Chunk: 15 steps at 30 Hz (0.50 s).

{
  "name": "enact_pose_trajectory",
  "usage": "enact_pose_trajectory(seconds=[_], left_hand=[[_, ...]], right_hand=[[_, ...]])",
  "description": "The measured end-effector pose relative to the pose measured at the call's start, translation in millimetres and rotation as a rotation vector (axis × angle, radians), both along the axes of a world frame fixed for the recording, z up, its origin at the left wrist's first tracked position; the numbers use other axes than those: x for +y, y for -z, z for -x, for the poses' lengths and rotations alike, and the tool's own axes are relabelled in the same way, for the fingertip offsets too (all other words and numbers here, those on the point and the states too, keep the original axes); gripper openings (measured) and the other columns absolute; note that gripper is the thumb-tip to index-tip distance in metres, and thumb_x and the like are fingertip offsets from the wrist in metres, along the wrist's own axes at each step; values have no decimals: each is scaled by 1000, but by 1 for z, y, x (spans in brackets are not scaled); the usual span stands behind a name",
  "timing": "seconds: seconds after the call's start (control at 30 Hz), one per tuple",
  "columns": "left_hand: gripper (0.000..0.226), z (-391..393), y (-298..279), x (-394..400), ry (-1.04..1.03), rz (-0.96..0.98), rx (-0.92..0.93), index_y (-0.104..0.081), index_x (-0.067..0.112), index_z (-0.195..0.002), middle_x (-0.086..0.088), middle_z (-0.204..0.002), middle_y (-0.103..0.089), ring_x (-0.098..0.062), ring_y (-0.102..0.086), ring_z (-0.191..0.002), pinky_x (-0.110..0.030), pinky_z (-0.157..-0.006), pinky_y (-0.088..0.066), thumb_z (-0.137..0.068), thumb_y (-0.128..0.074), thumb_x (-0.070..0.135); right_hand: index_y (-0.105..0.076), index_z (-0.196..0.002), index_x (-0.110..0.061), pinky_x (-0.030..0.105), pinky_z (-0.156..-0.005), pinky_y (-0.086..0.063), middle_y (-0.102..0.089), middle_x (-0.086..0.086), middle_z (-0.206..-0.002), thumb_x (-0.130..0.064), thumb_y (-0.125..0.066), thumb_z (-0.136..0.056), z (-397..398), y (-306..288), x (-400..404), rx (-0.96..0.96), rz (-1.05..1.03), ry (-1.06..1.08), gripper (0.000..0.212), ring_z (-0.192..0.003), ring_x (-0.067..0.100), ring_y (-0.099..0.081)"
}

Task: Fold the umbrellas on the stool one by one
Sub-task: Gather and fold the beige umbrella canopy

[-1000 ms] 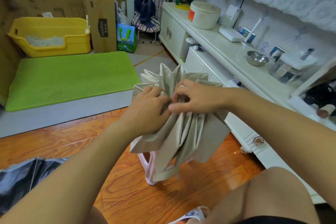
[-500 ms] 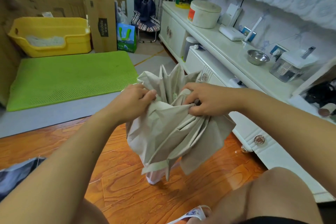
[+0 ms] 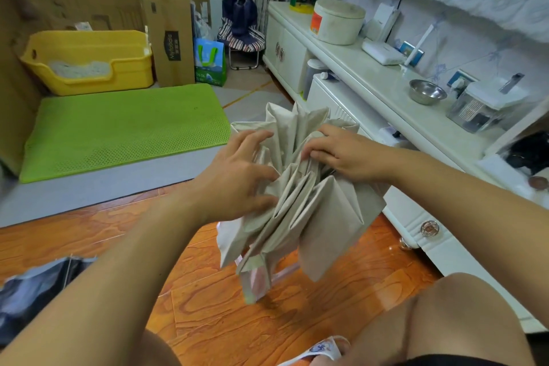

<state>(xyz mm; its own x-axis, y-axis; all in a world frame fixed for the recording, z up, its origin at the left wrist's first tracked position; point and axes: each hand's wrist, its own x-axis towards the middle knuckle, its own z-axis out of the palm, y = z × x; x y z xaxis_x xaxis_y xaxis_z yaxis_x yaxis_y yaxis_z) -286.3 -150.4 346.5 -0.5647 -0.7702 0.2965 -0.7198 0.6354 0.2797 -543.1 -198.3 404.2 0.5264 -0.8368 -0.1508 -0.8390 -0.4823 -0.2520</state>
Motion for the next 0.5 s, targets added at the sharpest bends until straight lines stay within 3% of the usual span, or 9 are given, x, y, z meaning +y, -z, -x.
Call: enact_pose_trajectory(seconds=[0.1, 0.27, 0.43, 0.5], left_hand=[[26, 7, -4, 6, -18, 101, 48, -78, 26, -91, -14, -148, -46, -42, -36, -137, -60, -106, -38, -87, -59, 44], [18, 16, -17, 14, 122, 303, 75, -71, 21, -94, 4, -116, -66, -28, -54, -117, -43, -95, -34, -97, -55, 30], [18, 19, -9, 10, 99, 260, -58, -59, 25, -99, 8, -87, -65, -21, -61, -95, -42, -95, -35, -102, -42, 30], [13, 16, -6, 5, 71, 266, -81, -56, 25, -99, 8, -80, -64, -22, -60, -82, -42, -93, -35, -98, -43, 24]], right_hand=[[-56, -123, -27, 40, -96, -43, -52, -5, -106, -28, -48, -106, -1, 1, -2, -49, 53, 24, 19, -104, 18, -52], [-52, -122, -25, 42, -90, -45, -58, -1, -106, -28, -49, -105, -5, -9, -5, 14, 49, 69, 18, -99, 19, -54], [-55, -126, -21, 36, -78, -43, -56, 6, -110, -20, -46, -105, -11, -10, -8, 61, 36, 106, 23, -87, 16, -50], [-59, -124, -22, 36, -80, -46, -56, 7, -113, -16, -43, -104, -14, -8, -7, 66, 21, 127, 27, -89, 18, -53]])
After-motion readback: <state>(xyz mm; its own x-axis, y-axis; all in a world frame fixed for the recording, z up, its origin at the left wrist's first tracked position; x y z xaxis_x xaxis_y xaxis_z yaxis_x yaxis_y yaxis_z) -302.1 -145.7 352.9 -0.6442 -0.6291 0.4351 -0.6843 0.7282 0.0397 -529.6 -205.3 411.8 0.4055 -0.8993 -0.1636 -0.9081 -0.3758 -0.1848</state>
